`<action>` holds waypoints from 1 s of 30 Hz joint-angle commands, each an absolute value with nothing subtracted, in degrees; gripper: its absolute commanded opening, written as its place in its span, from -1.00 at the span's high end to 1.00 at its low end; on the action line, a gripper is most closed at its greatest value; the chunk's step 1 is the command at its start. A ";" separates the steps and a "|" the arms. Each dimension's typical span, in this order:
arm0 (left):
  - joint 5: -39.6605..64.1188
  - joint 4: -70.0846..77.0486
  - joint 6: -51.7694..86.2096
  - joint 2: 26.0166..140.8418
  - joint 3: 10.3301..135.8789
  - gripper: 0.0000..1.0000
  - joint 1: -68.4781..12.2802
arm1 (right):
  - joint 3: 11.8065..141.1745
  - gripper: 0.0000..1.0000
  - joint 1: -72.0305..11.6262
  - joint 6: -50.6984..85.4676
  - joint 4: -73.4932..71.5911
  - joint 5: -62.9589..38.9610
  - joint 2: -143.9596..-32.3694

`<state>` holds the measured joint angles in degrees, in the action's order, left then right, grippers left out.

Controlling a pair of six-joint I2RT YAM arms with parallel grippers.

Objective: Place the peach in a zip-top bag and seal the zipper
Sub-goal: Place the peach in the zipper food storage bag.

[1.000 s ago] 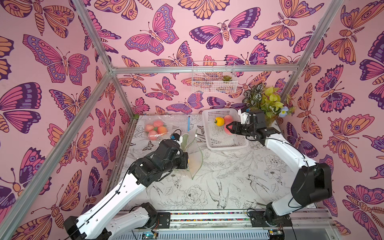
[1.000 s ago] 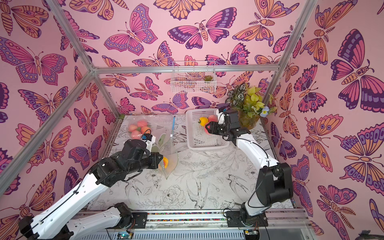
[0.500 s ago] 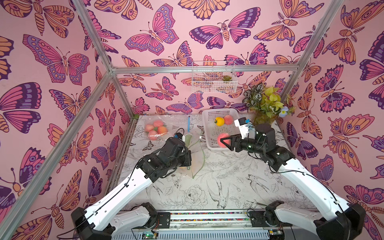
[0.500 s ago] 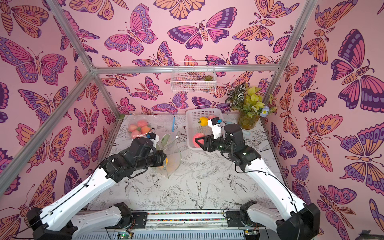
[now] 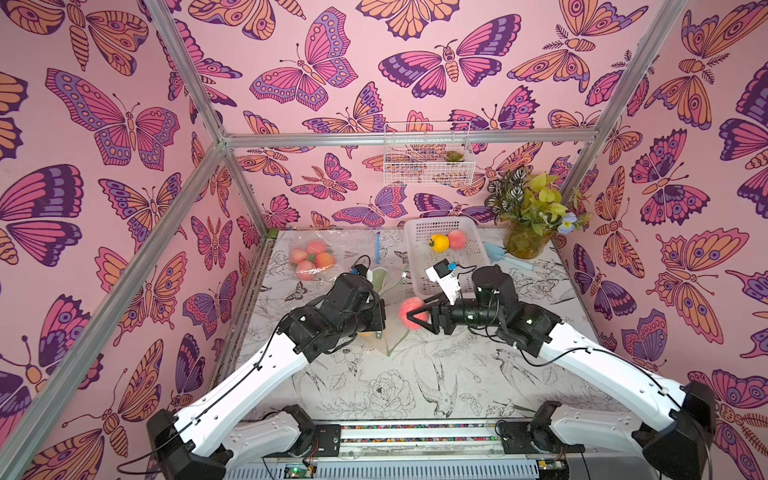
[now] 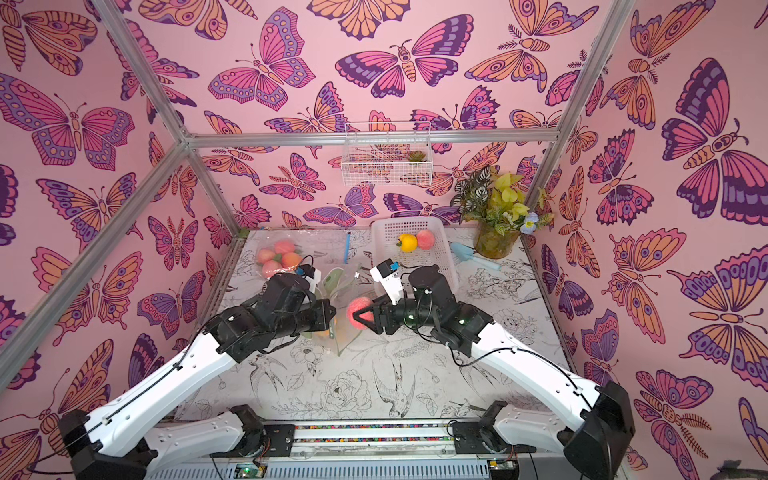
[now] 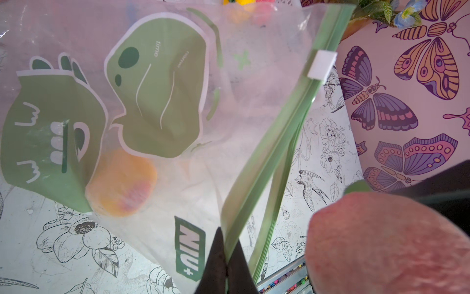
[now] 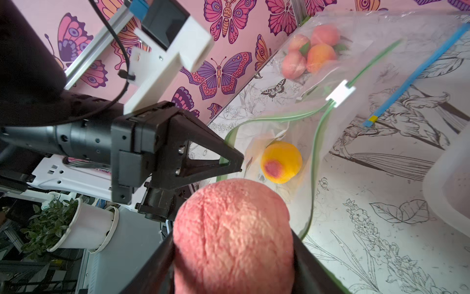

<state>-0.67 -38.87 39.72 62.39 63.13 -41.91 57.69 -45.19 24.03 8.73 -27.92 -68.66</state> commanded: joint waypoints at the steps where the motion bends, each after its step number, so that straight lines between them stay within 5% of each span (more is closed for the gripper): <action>1: 0.67 -38.22 39.87 62.23 63.67 1.00 -41.57 | 58.35 -0.12 -46.22 24.23 6.78 -27.44 -70.40; 21: 8.89 -33.21 37.81 58.89 62.06 1.00 -41.63 | 62.97 -0.16 -48.62 22.94 10.87 -13.51 -77.42; 30: 9.32 -32.51 37.75 58.84 61.62 1.00 -41.58 | 64.40 -0.40 -49.53 22.14 12.03 -12.96 -78.38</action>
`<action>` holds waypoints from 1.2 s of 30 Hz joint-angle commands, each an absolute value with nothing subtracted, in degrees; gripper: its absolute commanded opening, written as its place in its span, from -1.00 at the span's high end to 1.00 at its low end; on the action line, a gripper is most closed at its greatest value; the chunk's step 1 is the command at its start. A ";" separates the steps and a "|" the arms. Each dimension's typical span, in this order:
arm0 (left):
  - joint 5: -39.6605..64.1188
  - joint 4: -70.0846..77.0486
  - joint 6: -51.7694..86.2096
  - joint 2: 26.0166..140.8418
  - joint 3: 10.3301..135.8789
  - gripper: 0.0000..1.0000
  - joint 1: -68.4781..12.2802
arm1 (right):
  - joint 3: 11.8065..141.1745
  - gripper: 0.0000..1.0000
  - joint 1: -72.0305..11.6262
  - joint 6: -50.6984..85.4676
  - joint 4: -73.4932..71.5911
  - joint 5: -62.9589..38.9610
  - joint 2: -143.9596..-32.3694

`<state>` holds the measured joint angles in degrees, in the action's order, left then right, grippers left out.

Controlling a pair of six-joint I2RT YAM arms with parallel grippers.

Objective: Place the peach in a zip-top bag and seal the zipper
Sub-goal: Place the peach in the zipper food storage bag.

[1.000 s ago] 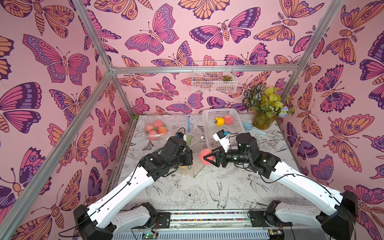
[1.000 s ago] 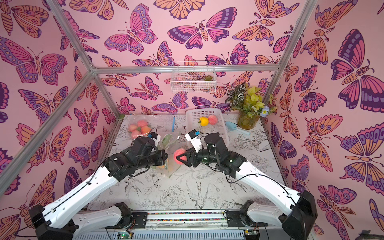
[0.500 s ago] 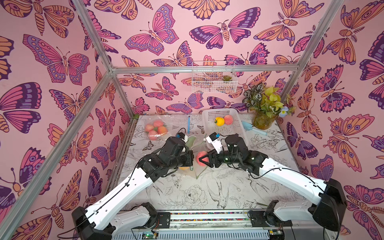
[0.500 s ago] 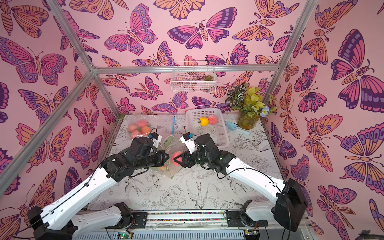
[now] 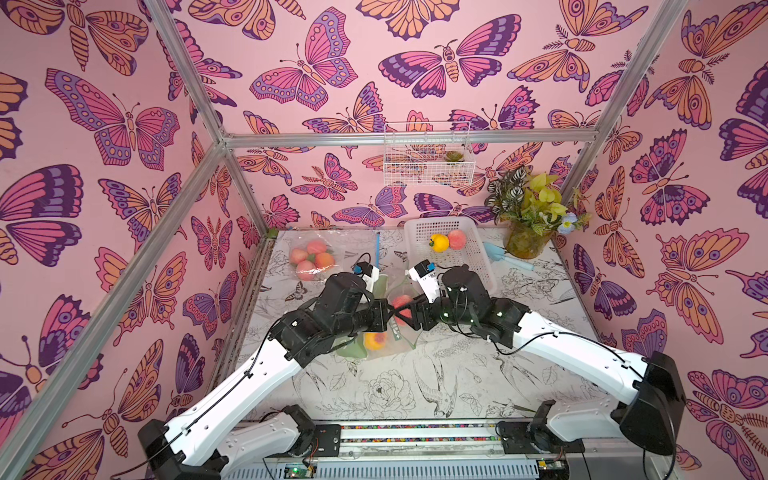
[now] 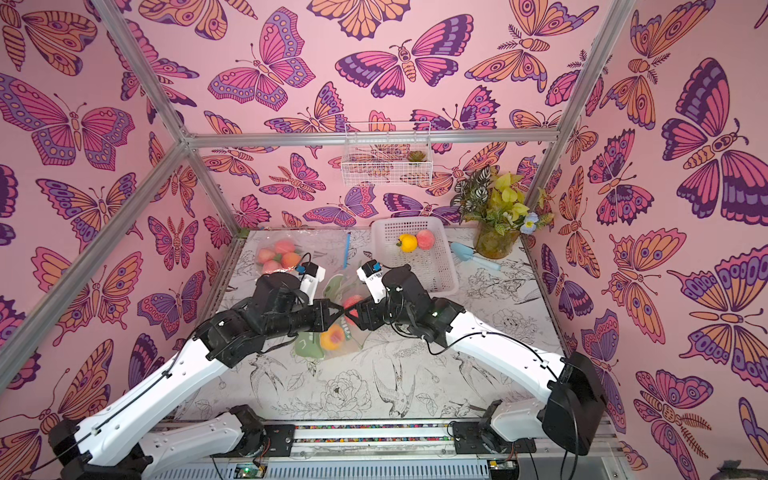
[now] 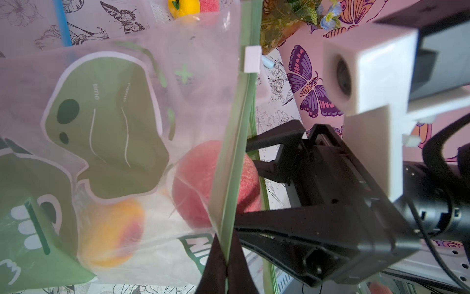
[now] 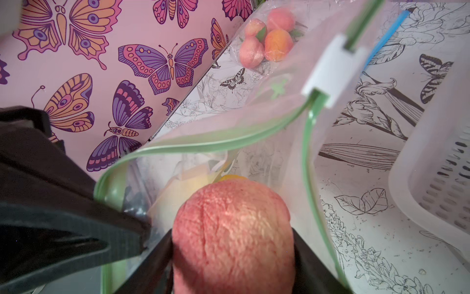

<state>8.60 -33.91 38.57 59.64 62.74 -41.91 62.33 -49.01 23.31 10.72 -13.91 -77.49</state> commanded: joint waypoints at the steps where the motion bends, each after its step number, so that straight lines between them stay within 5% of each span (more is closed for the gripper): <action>1: 9.15 -32.48 37.71 58.78 61.46 1.00 -41.60 | 64.40 -0.46 -49.57 22.13 12.09 -13.08 -78.40; 7: 8.88 -32.48 37.71 58.54 61.26 1.00 -41.58 | 64.07 -0.60 -49.79 21.60 11.08 -13.64 -77.73; 22: 6.30 -33.38 37.31 56.75 60.74 1.00 -41.65 | 59.67 -0.60 -49.75 18.78 6.87 -7.23 -70.40; 32: 5.37 -35.33 36.65 55.20 61.43 1.00 -41.59 | 53.73 -0.64 -49.42 19.01 9.41 24.43 -64.79; 36: 4.32 -36.05 36.80 54.26 61.27 1.00 -41.58 | 54.17 -0.65 -46.53 19.14 12.99 28.77 -67.28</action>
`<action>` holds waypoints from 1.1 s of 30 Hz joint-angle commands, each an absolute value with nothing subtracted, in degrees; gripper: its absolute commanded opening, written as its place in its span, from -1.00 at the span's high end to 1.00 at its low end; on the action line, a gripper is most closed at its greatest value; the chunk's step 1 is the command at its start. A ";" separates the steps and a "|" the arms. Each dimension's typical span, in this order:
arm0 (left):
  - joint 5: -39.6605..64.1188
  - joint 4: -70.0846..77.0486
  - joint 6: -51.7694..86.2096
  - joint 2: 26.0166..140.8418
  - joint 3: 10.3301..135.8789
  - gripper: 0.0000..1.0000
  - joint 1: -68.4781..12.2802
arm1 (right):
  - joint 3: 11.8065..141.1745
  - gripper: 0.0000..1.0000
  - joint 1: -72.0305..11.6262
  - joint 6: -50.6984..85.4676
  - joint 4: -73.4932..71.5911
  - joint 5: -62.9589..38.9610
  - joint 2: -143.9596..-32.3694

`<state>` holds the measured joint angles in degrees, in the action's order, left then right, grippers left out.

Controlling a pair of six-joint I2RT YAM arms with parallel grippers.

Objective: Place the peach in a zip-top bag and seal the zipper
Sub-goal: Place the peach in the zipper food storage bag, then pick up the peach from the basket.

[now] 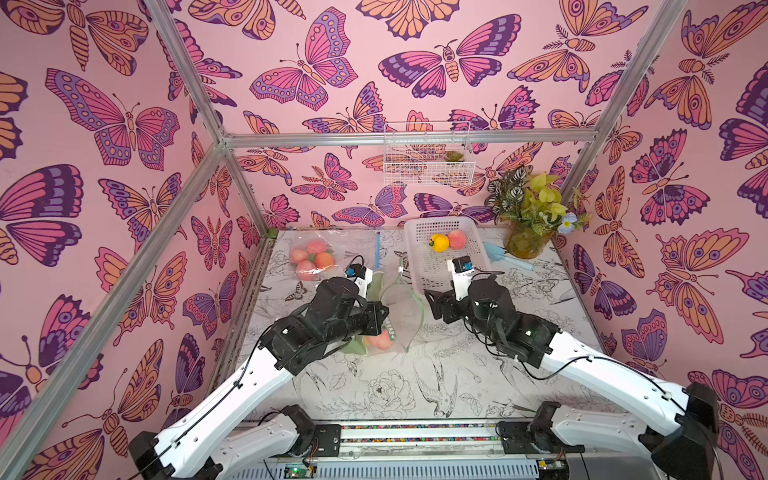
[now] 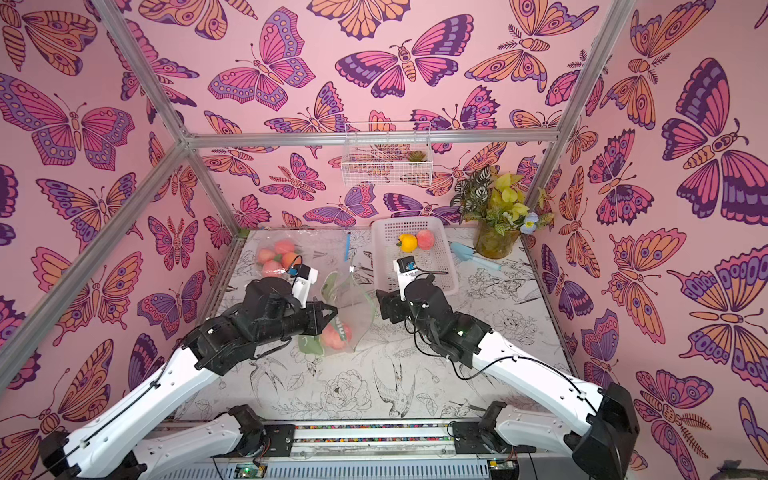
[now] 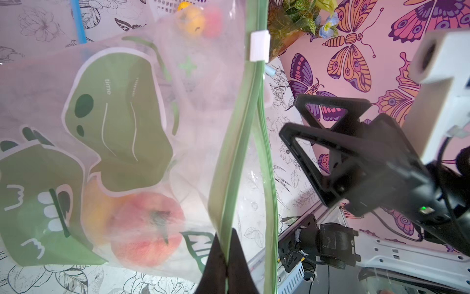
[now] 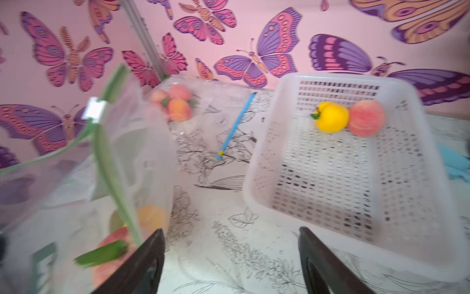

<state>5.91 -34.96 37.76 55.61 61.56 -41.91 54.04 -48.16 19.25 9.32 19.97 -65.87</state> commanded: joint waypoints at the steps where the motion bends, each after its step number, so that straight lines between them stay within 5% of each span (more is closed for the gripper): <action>1: 3.98 -36.05 36.74 53.99 61.10 1.00 -41.57 | 54.31 -0.65 -45.49 19.24 13.58 28.49 -68.21; 18: 2.59 -37.52 36.32 52.91 60.88 1.00 -41.57 | 75.86 -0.57 -27.14 14.38 16.25 8.15 -99.01; 33: 1.89 -38.76 36.01 52.56 61.26 1.00 -41.54 | 104.96 -0.53 -21.50 7.59 22.57 5.38 -123.34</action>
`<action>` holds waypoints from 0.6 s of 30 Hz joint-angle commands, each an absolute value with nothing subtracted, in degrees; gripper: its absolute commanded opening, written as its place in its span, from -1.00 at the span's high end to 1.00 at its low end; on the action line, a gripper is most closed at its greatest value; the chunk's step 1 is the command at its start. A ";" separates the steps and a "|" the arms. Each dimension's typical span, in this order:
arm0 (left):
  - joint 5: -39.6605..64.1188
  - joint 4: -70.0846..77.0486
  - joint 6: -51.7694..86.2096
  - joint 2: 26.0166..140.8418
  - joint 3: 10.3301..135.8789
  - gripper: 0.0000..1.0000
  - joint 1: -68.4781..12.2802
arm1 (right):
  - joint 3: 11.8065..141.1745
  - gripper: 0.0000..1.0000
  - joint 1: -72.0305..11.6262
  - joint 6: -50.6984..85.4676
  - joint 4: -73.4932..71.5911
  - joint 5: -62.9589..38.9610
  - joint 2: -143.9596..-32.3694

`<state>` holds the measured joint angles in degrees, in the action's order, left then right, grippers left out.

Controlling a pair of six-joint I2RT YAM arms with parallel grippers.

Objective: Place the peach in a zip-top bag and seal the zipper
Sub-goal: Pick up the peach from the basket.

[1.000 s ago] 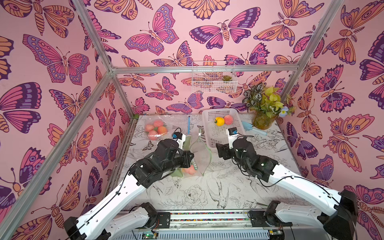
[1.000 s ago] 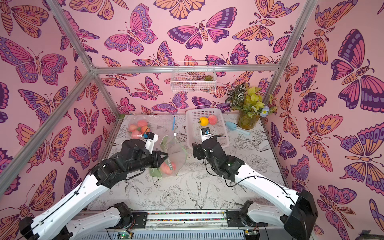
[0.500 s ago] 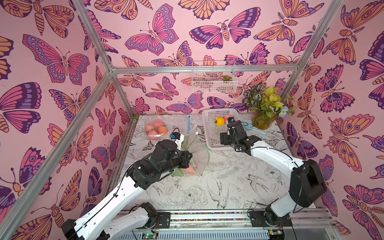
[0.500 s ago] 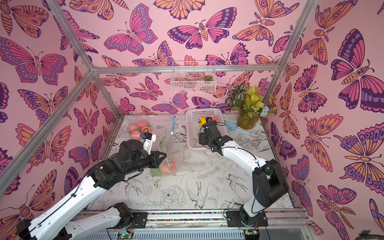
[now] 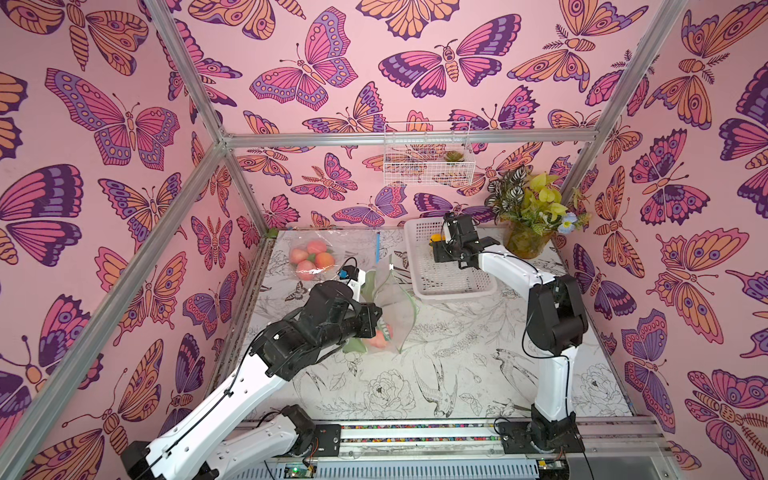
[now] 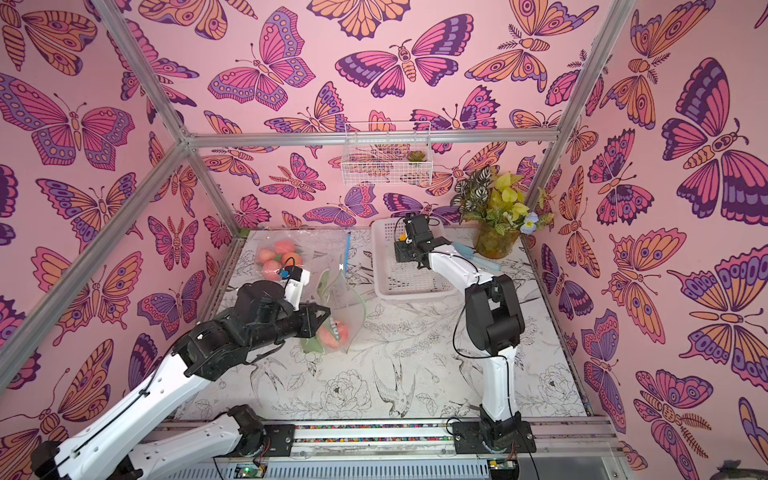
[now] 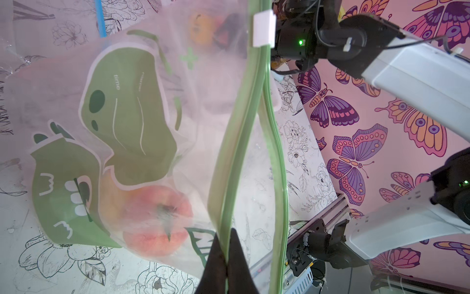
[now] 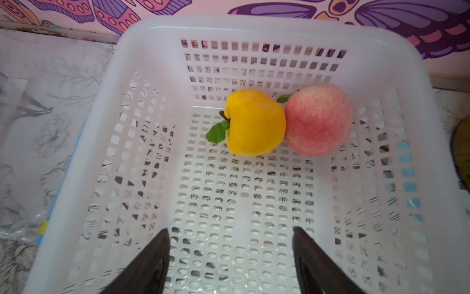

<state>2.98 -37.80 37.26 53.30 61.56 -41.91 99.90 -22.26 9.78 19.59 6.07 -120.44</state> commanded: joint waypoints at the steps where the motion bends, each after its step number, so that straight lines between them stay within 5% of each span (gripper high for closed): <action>1: 1.77 -38.85 35.96 52.56 61.33 1.00 -41.58 | 107.11 -0.53 -21.33 7.27 23.50 5.69 -124.70; 18: 0.42 -40.16 34.41 52.46 61.87 1.00 -41.51 | 132.62 -0.58 -20.15 3.43 31.32 7.32 -143.42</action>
